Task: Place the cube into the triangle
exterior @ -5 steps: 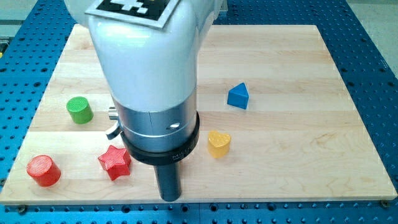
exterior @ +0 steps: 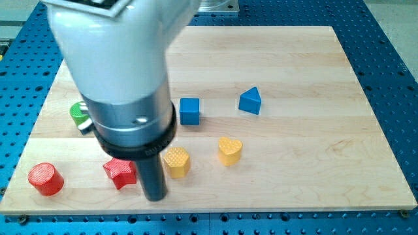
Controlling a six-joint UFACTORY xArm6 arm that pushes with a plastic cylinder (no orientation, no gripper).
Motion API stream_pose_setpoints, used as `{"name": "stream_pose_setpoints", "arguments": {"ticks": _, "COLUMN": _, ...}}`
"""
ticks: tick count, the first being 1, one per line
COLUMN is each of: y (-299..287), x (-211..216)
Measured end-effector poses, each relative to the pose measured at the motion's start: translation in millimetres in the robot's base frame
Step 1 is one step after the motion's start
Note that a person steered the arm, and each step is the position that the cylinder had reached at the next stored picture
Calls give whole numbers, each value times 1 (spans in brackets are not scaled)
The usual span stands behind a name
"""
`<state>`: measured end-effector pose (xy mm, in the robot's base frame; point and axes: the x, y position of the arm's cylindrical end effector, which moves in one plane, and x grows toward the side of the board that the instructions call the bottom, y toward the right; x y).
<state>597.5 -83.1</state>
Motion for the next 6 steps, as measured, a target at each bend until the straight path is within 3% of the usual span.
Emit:
{"name": "stream_pose_setpoints", "arguments": {"ticks": 1, "y": -2, "x": -16}}
{"name": "stream_pose_setpoints", "arguments": {"ticks": 3, "y": 78, "x": -26}}
{"name": "stream_pose_setpoints", "arguments": {"ticks": 4, "y": 74, "x": -4}}
{"name": "stream_pose_setpoints", "arguments": {"ticks": 5, "y": 26, "x": 16}}
{"name": "stream_pose_setpoints", "arguments": {"ticks": 6, "y": 26, "x": -40}}
